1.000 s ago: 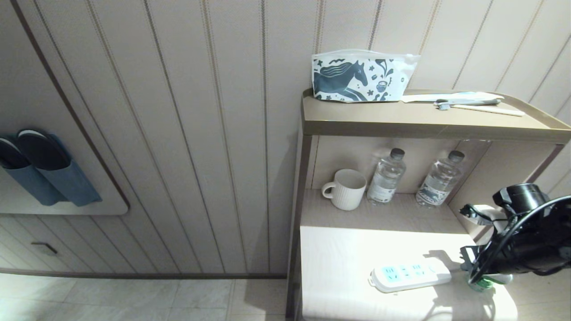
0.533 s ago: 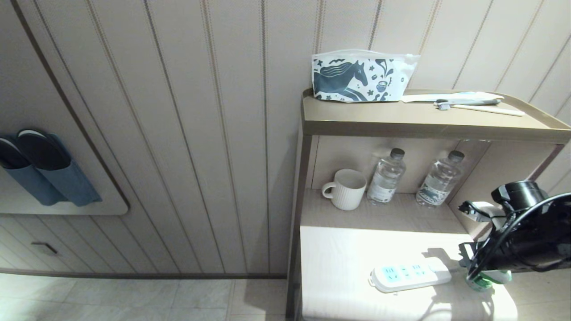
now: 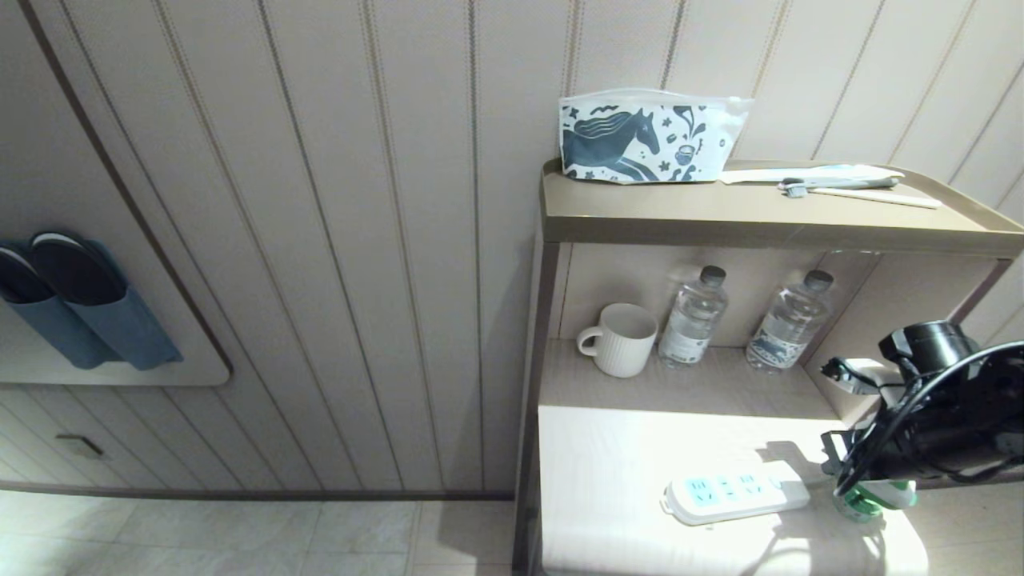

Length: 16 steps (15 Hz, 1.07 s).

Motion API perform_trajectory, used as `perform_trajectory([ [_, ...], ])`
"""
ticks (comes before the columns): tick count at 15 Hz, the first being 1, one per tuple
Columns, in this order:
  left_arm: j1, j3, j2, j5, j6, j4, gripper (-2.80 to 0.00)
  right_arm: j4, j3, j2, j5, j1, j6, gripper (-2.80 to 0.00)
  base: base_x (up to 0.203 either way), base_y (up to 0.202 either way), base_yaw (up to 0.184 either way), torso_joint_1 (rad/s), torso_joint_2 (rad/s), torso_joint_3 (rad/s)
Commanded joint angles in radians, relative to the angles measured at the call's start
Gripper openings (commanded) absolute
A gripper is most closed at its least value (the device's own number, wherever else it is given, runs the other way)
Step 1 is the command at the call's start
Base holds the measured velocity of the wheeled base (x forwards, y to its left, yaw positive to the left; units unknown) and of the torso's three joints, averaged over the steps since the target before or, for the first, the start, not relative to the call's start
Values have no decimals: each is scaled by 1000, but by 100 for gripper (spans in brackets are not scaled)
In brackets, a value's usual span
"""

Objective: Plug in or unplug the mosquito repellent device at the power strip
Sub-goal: Pick up the mosquito repellent liquid

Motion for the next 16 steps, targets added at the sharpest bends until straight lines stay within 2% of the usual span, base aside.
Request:
perform_trajectory([
  [1, 0, 0, -1, 0, 0, 0, -280, 1, -5, 0, 1, -2, -1, -280, 0, 0, 0, 0, 0, 0],
  [16, 0, 0, -1, 0, 0, 0, -280, 1, -51, 21, -2, -6, -3, -280, 0, 0, 0, 0, 0, 0],
])
